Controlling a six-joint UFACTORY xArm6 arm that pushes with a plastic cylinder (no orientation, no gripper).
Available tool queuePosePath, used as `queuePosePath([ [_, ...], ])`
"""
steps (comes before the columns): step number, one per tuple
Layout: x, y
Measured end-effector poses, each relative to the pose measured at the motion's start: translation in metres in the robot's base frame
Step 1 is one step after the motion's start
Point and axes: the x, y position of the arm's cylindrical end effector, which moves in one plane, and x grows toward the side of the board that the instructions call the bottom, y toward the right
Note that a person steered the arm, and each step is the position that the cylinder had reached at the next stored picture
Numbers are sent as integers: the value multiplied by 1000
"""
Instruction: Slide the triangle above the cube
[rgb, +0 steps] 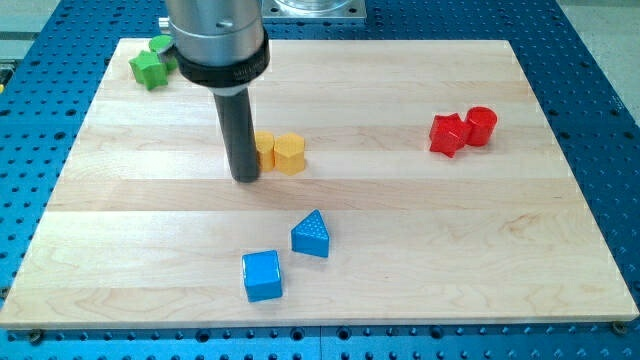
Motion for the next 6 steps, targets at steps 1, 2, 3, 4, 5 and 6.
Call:
queuePosePath([
  [1,15,28],
  [2,18,132],
  [3,101,68],
  [4,111,56],
  [5,94,70],
  [6,116,119],
])
